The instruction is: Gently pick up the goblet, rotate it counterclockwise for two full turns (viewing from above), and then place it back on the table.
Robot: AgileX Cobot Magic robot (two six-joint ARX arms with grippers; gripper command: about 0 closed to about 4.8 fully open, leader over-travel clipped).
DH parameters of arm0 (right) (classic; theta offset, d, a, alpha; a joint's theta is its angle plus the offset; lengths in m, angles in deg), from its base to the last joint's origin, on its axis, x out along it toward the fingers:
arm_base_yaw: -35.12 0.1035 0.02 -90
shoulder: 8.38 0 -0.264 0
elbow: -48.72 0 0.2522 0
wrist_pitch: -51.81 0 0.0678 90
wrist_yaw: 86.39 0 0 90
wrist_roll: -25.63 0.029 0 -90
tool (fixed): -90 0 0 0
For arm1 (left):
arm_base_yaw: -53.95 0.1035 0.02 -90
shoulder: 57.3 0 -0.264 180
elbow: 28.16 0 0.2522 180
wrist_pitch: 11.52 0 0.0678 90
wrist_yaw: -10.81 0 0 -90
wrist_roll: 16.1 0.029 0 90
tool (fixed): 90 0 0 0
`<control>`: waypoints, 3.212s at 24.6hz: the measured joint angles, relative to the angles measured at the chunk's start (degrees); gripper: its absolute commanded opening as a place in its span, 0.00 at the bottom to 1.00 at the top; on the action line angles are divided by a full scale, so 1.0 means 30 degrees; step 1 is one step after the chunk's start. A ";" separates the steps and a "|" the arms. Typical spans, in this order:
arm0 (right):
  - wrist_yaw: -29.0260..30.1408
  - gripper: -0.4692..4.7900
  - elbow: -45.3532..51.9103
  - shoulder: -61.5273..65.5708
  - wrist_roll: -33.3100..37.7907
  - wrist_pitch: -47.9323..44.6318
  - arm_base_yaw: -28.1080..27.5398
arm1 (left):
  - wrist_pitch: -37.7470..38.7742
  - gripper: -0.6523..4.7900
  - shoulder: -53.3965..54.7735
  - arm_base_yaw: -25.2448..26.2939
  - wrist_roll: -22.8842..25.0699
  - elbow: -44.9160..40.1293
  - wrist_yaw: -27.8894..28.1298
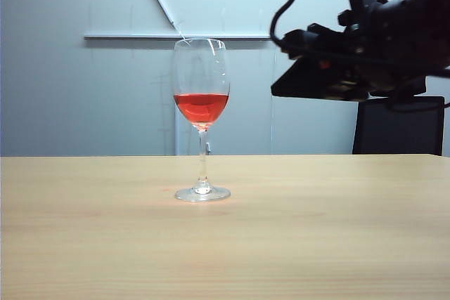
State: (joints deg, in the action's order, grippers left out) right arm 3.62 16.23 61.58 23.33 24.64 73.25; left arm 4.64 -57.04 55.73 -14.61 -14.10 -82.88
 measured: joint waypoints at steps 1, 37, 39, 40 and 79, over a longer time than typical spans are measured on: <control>0.0007 0.07 -0.0007 -0.0248 0.0073 0.0321 0.0000 | -0.0007 0.11 0.0000 0.0000 0.0000 0.0000 0.0000; -0.3264 0.07 0.1049 -1.2014 -0.2754 0.7694 -0.4452 | 0.0000 0.11 0.0007 -0.0007 0.0007 0.0000 -0.0007; -0.2565 0.07 0.2339 -1.3908 -0.2375 0.8131 -0.6506 | 0.0000 0.11 0.0007 -0.0007 0.0000 0.0000 -0.0007; -0.2055 0.07 0.3009 -1.5038 -0.1989 0.8189 -0.7380 | -0.0007 0.11 0.0007 -0.0007 0.0000 0.0000 -0.0007; 0.0007 0.07 0.6149 -2.3300 0.1260 1.3041 -1.1766 | -0.0007 0.11 -0.0015 -0.0007 0.0000 0.0000 -0.0015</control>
State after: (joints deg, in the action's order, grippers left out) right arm 3.64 34.68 -8.32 27.11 63.76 37.95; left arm 4.61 -57.09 55.71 -14.61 -14.10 -82.92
